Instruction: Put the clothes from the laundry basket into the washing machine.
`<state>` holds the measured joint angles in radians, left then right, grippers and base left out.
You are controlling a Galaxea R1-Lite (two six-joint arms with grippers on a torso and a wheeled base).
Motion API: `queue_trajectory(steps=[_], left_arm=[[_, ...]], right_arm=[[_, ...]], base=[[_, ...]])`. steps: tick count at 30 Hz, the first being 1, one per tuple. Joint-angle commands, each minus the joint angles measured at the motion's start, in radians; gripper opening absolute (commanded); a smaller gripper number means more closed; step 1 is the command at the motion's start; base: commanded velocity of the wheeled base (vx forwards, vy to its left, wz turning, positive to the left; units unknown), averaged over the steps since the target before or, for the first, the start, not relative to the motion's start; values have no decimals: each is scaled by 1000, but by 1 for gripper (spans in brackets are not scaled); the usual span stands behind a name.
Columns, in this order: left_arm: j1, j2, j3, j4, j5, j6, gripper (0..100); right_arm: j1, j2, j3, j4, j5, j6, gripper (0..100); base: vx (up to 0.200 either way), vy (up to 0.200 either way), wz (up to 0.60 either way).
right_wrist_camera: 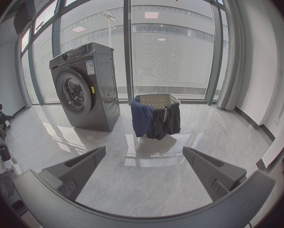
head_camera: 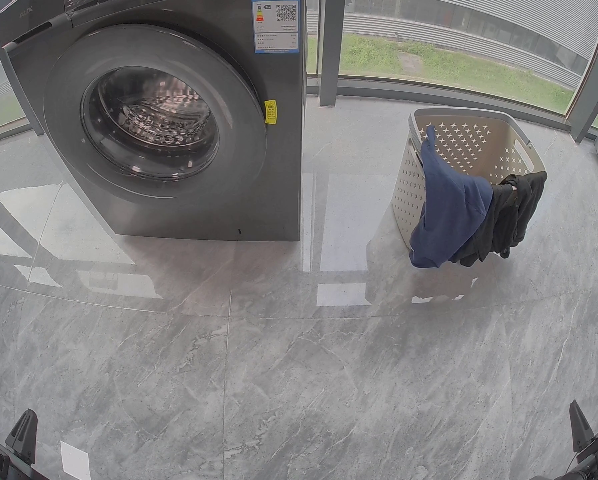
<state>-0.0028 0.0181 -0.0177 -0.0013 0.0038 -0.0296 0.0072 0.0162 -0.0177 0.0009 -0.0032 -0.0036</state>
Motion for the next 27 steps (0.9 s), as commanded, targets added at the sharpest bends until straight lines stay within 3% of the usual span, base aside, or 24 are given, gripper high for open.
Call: queue_trajectory(steps=[1,11,14,27], left_arm=[[0,-18,18,0,1,-1,0],[0,-17,18,0,1,-4,0],[0,-18,18,0,1,-4,0],[0,-18,18,0,1,-6,0]], right_arm=[[0,-12,15,1,0,-1,100],[0,-12,15,1,0,-1,100],[0,-12,15,1,0,1,100],[0,-12,15,1,0,1,100]], base=[[0,-200,0],[0,-200,0],[200,-200,0],[185,0,0]])
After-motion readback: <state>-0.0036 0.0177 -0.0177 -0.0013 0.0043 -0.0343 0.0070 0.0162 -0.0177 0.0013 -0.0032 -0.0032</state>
